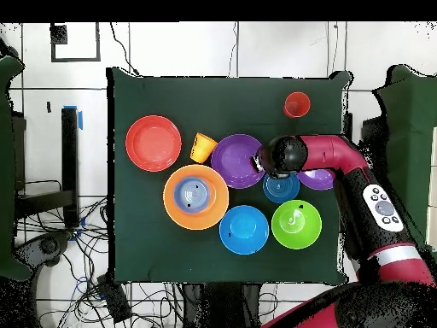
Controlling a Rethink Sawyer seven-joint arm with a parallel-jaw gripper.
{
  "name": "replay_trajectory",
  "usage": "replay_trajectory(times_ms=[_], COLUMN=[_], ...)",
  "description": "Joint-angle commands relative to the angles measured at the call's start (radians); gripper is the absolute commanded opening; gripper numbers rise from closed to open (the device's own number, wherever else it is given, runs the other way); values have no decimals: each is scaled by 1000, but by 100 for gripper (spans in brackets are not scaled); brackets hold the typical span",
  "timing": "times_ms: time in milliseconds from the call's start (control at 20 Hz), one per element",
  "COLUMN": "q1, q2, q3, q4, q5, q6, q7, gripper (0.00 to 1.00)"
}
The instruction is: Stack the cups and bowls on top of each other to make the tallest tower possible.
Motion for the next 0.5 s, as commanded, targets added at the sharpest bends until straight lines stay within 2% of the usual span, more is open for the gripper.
replay_trajectory(times_ms=[50, 500], q1=[38, 50], q2=[23, -5], q3=[-29, -20], q4=[-24, -28], q5=[-87, -74], q6=[-73, -46], q7=[-173, -174], gripper=[0, 0])
